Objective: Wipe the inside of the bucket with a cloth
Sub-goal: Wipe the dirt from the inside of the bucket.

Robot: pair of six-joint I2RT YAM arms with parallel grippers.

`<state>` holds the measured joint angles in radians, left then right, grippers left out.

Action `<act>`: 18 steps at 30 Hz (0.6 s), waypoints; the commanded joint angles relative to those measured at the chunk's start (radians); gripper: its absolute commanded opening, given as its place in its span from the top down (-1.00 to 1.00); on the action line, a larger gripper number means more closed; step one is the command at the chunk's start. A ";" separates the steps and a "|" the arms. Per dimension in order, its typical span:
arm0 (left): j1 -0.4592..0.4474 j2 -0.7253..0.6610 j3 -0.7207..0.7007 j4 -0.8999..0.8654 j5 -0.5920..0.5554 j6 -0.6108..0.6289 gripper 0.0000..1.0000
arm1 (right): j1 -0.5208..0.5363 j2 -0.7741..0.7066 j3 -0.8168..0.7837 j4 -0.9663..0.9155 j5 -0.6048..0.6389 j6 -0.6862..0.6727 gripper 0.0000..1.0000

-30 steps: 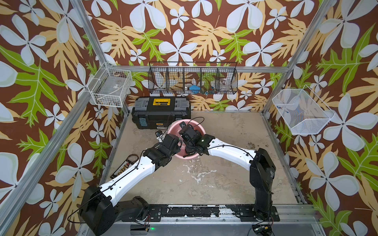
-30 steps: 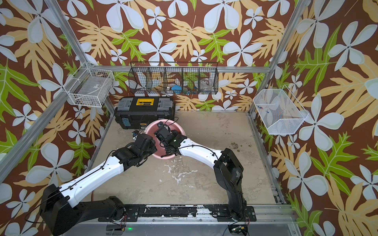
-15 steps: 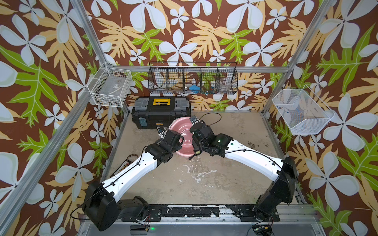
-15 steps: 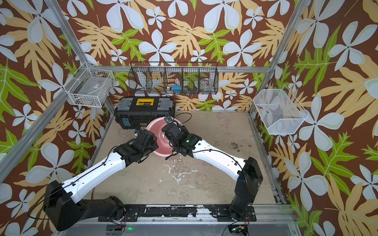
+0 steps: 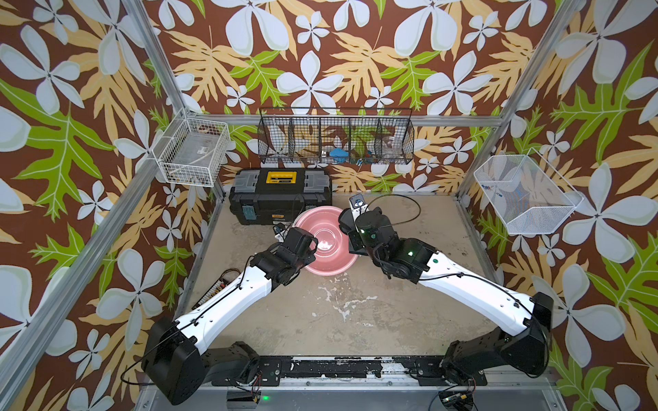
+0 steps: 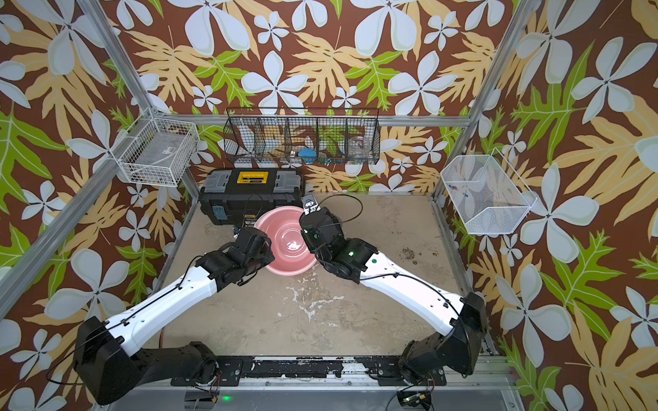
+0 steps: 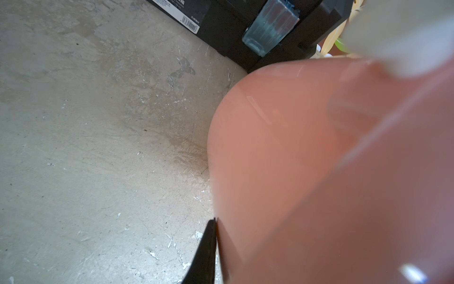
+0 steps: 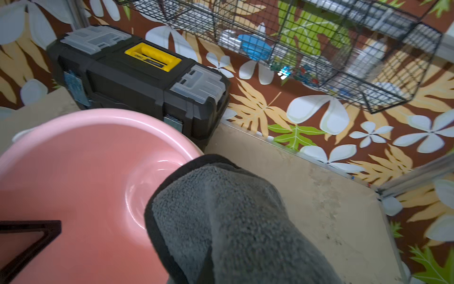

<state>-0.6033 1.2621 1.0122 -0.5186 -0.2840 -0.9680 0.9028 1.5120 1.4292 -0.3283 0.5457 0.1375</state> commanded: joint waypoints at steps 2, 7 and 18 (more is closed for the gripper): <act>0.000 -0.004 0.005 0.051 0.039 -0.012 1.00 | 0.001 0.068 0.019 0.104 -0.180 0.084 1.00; 0.000 -0.034 -0.029 0.112 0.108 -0.037 1.00 | 0.001 0.170 0.049 0.154 -0.236 0.170 1.00; 0.000 -0.090 -0.067 0.148 0.206 -0.096 1.00 | -0.031 0.434 0.182 0.111 -0.201 0.306 1.00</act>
<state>-0.6022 1.1919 0.9421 -0.4484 -0.1226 -1.0492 0.8886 1.9175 1.5986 -0.2005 0.3191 0.3676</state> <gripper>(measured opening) 0.147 0.080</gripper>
